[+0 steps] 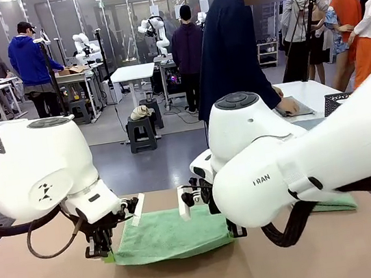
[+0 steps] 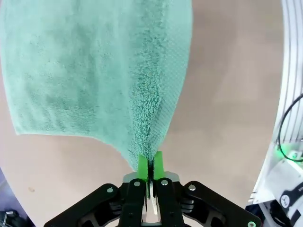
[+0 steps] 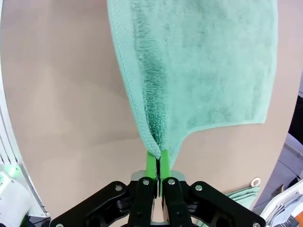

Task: Fold the towels and place them in the basket.
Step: When a person lays out a Towel with hook on the table, fold it in half twice.

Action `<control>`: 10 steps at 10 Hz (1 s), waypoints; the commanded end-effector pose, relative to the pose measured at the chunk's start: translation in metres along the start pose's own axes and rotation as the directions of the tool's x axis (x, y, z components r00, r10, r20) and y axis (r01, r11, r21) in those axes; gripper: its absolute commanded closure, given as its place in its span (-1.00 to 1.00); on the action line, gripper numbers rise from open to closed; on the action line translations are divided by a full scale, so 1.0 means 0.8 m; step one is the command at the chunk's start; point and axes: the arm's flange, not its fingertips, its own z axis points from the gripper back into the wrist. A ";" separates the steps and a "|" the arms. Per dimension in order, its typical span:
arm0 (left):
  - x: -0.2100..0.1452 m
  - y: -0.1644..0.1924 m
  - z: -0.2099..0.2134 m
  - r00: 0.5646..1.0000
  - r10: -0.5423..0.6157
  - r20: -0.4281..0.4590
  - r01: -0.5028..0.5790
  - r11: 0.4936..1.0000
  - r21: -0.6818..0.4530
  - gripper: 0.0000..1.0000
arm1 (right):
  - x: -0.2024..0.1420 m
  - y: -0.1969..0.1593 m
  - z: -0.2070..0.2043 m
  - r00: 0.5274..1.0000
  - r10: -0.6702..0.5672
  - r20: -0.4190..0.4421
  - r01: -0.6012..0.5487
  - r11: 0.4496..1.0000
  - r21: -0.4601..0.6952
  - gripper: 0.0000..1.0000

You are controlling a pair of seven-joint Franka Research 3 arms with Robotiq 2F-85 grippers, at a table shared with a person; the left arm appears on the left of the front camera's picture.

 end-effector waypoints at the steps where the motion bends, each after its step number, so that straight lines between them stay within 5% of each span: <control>1: -0.001 0.039 0.004 0.999 -0.019 -0.032 0.018 0.999 -0.048 0.89 | -0.002 -0.036 -0.007 0.999 0.035 0.001 -0.035 0.999 0.026 0.93; 10: -0.004 0.200 -0.037 0.999 0.050 -0.001 -0.050 0.996 -0.075 0.89 | 0.004 -0.182 -0.079 1.000 0.012 -0.006 -0.012 0.999 0.047 0.93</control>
